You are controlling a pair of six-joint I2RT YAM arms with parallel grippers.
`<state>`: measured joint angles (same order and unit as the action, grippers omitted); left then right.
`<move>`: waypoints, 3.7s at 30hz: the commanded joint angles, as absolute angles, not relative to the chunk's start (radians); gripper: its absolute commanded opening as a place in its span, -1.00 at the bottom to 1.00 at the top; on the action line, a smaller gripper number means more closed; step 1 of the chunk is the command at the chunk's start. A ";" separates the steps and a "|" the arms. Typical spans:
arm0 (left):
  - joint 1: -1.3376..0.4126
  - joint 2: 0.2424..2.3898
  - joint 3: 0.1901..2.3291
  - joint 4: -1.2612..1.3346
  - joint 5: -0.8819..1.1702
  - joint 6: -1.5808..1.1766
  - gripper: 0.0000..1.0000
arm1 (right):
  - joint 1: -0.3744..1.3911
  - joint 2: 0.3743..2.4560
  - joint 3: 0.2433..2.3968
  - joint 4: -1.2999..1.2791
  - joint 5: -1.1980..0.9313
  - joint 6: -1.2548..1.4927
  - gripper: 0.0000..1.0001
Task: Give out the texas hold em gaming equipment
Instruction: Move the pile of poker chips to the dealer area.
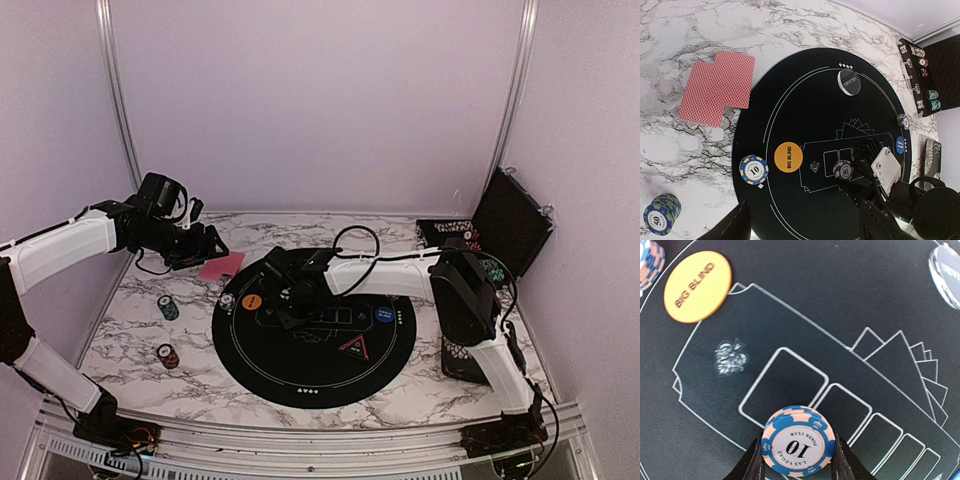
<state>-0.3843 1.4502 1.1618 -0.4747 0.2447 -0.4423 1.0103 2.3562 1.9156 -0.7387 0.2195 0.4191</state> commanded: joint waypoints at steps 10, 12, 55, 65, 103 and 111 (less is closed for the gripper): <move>-0.379 1.449 1.164 -0.454 0.264 -0.444 0.50 | 0.833 2.300 1.740 -0.691 0.276 0.381 -0.42; -0.379 1.452 1.168 -0.454 0.263 -0.443 0.50 | 0.807 2.304 1.728 -0.680 0.276 0.370 -0.42; -0.379 1.503 1.204 -0.453 0.286 -0.439 0.50 | 0.575 2.657 2.253 -0.712 0.258 0.149 -0.34; -0.379 1.507 1.213 -0.453 0.288 -0.441 0.50 | 0.573 2.639 2.289 -0.727 0.230 0.155 -0.04; -0.379 1.525 1.220 -0.449 0.281 -0.446 0.50 | 0.573 2.451 2.295 -0.720 0.180 0.162 0.13; -0.379 1.499 1.190 -0.450 0.254 -0.466 0.50 | 0.583 2.300 2.115 -0.652 0.182 0.181 0.15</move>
<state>-0.3843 1.5158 1.1957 -0.4660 0.2760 -0.4507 0.5838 2.3871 2.1857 -0.6987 0.1703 0.1638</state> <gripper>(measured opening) 0.751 0.571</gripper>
